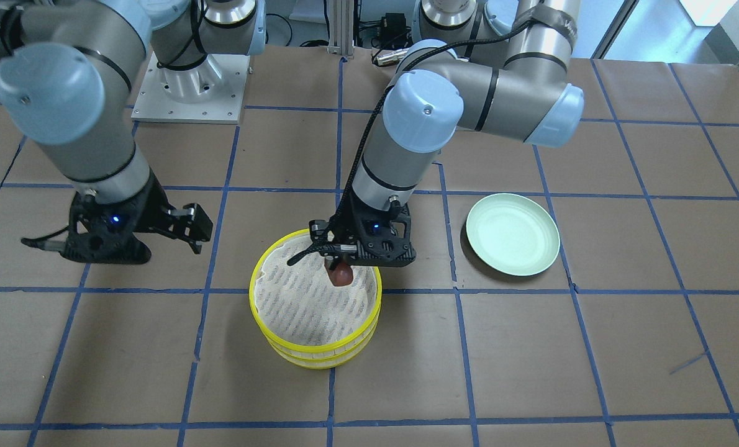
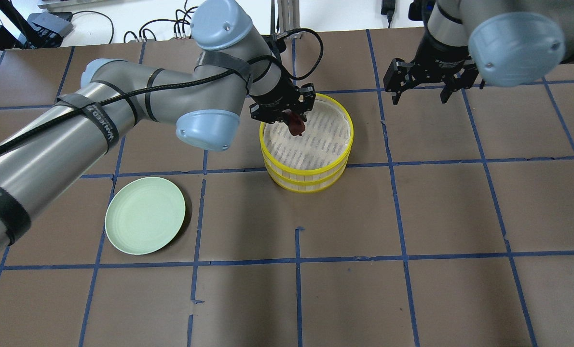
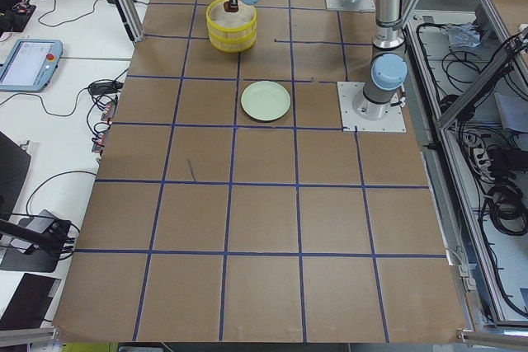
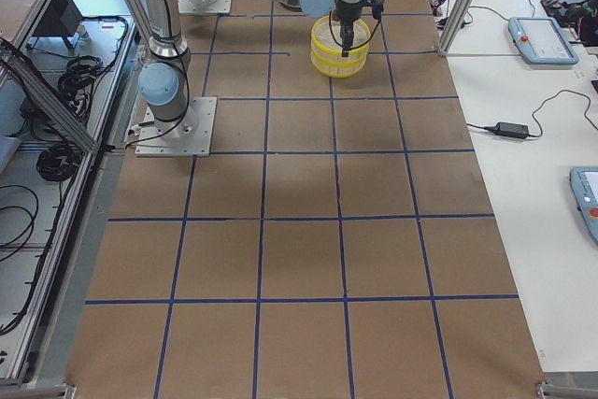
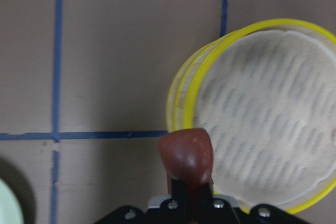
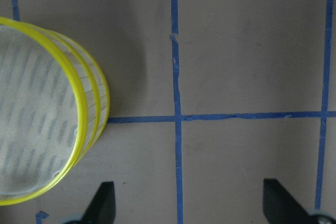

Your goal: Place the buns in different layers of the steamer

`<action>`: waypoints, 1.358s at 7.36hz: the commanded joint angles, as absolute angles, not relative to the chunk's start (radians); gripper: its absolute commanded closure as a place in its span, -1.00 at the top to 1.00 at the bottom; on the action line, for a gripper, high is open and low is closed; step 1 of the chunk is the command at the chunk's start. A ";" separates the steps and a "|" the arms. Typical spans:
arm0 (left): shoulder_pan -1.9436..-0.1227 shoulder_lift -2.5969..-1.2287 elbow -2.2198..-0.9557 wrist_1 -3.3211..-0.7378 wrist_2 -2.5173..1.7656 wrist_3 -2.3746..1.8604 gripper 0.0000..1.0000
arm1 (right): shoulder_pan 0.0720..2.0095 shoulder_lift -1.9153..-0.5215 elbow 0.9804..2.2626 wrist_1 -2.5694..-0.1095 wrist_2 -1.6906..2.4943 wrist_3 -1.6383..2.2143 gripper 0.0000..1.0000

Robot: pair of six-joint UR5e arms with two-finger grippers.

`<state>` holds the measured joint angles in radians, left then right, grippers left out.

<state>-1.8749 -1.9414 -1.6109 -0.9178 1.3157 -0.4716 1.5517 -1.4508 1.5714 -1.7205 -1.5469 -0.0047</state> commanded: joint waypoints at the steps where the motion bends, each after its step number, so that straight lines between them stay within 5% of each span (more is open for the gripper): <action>1: -1.888 -1.956 -1.611 -0.885 1.312 -0.477 1.00 | 1.554 -1.595 1.563 -1.536 -1.497 -0.102 0.99; 3: -1.887 -1.938 -1.612 -0.896 1.375 -0.390 1.00 | 1.589 -1.588 1.452 -1.346 -1.511 -0.109 0.99; 6: -1.803 -1.899 -1.606 -0.975 1.456 -0.130 1.00 | 1.582 -1.580 1.545 -1.458 -1.539 -0.233 0.99; 10: -1.580 -1.605 -1.600 -1.371 1.462 0.109 1.00 | 1.574 -1.568 1.508 -1.488 -1.529 -0.236 0.99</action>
